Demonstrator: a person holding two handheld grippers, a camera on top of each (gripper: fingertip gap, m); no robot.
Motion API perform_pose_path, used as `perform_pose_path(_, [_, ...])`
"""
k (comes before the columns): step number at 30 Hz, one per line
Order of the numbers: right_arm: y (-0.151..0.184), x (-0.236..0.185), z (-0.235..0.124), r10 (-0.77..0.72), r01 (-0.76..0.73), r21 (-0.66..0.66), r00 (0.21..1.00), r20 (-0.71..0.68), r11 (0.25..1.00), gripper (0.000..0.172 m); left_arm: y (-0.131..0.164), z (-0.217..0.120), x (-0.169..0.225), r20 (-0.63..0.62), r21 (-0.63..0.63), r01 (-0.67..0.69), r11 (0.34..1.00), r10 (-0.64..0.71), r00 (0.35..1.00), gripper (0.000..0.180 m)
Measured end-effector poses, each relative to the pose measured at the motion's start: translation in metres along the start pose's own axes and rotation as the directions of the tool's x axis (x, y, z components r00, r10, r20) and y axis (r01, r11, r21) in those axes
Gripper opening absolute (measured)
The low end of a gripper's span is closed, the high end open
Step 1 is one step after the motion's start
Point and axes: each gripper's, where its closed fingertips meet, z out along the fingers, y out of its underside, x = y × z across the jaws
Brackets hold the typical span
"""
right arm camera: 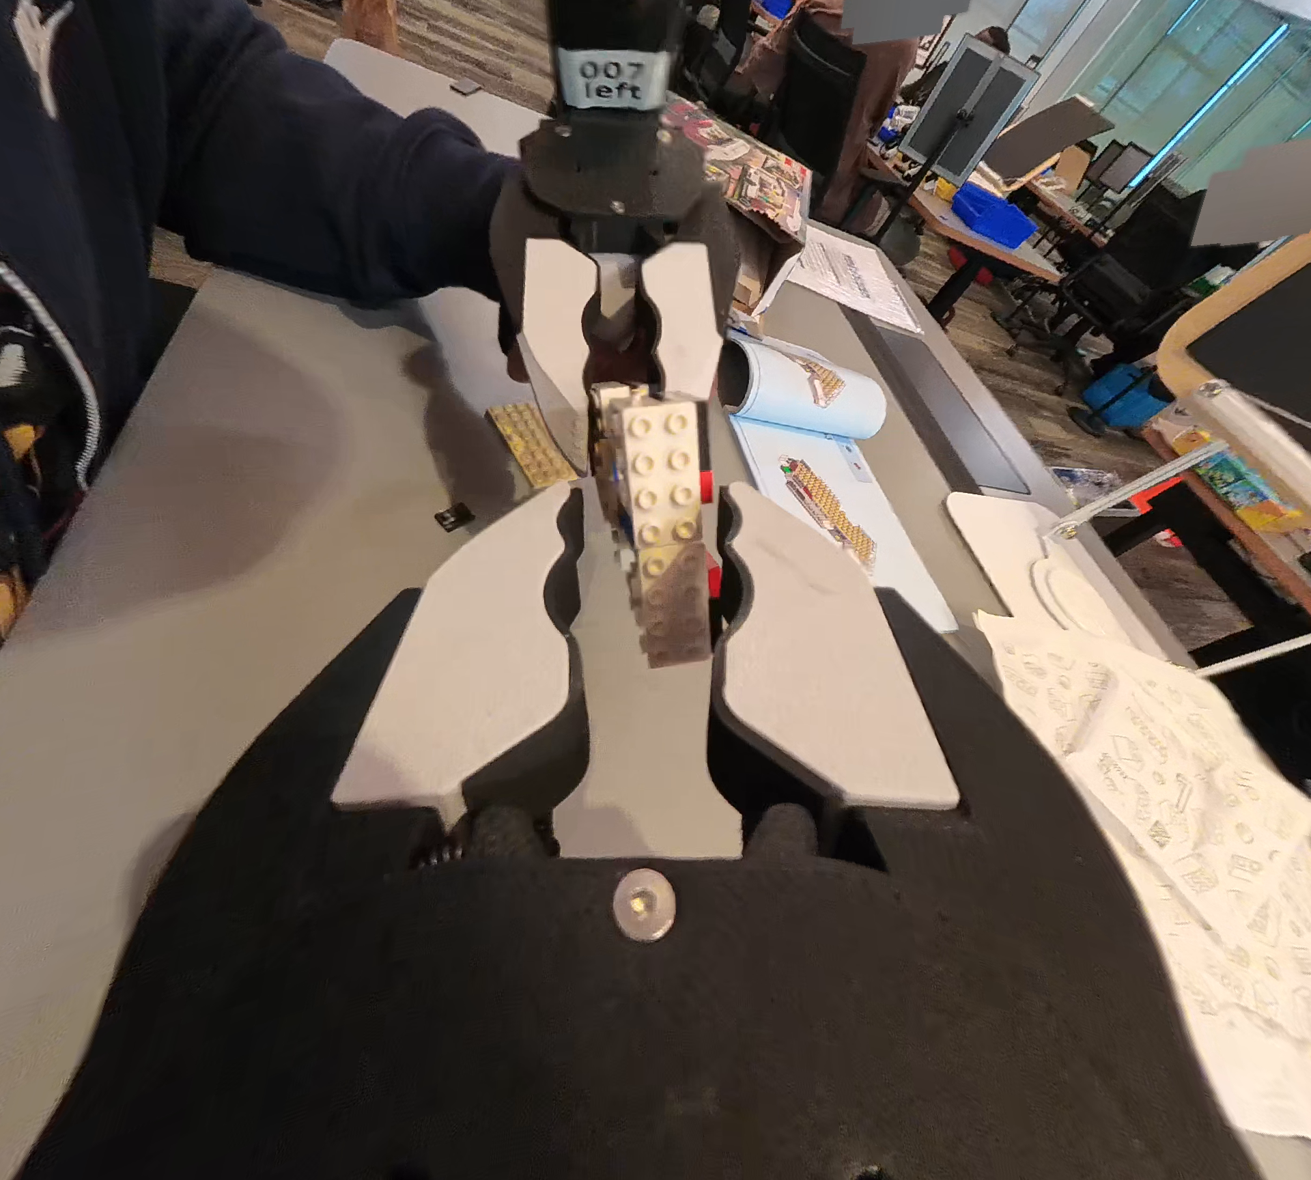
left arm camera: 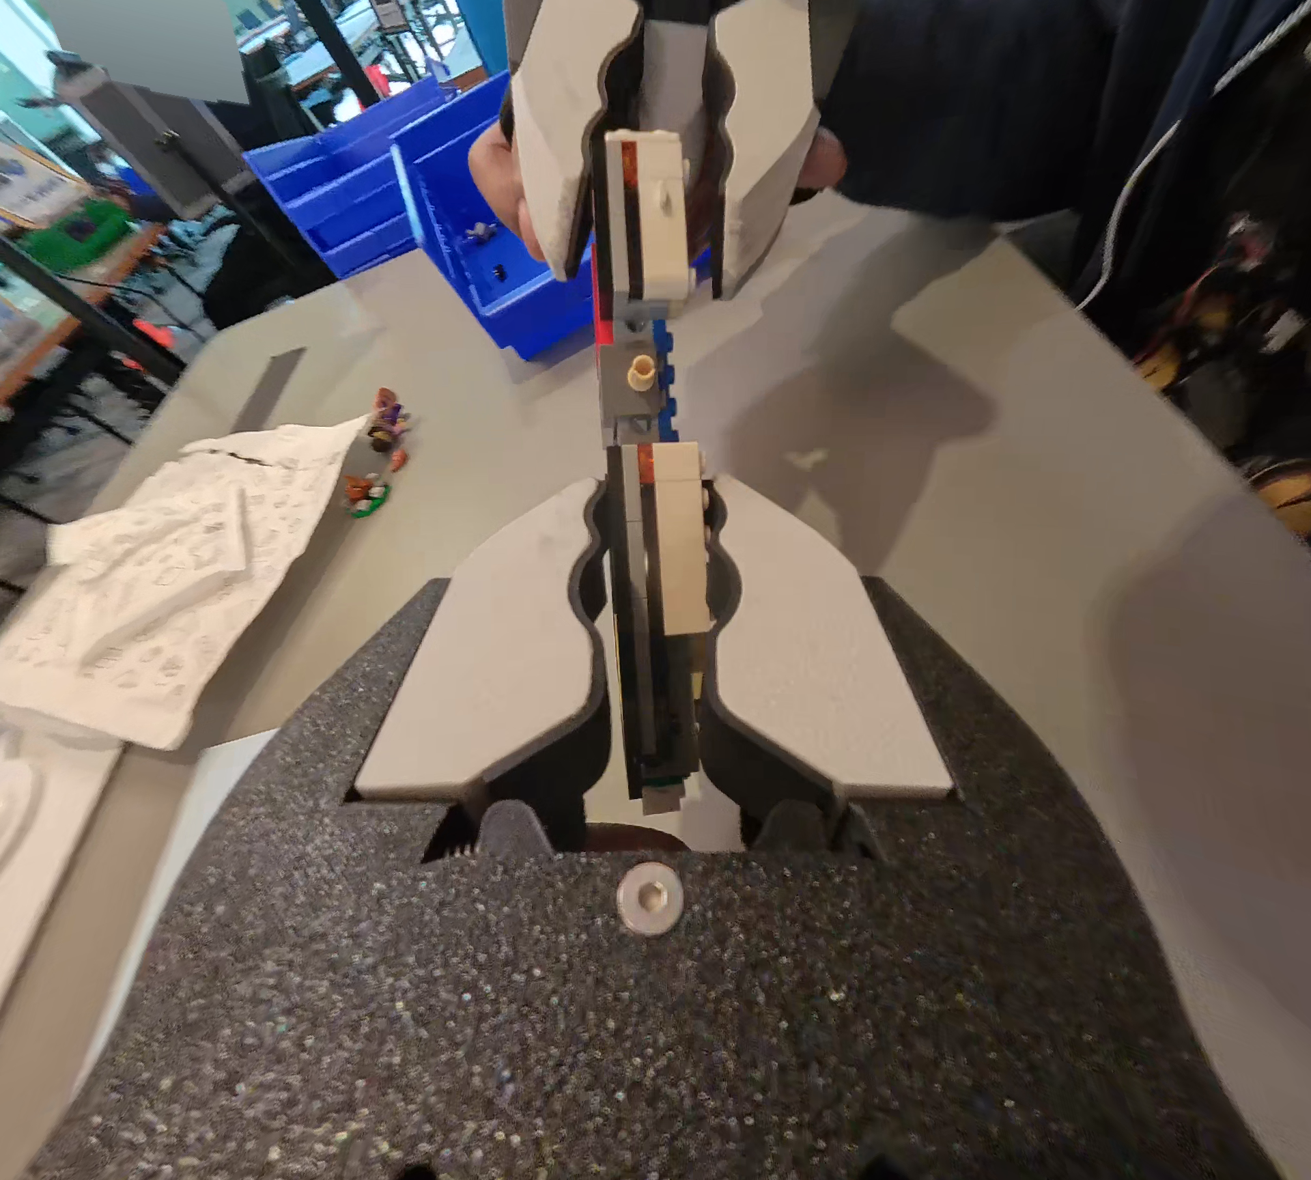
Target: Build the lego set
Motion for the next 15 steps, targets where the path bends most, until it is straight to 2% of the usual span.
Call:
perform_pose_path(4, [-0.003,0.002,-0.003,-0.054,0.054,0.017,0.998,-0.027,0.998,0.036,0.004,-0.001,-0.005,0.069,-0.060,-0.122,0.991,0.126,0.990,0.024])
perform_pose_path(7, [-0.002,0.003,-0.002,-0.104,0.105,0.020,0.994,-0.042,0.994,0.036,0.008,-0.001,-0.004,0.078,-0.108,-0.175,0.979,0.184,0.980,0.024])
perform_pose_path(15, [0.007,-0.011,0.010,-0.223,0.223,-0.024,0.975,0.001,0.974,0.033,0.013,0.001,0.002,0.048,-0.150,-0.208,0.967,0.217,0.975,0.024])
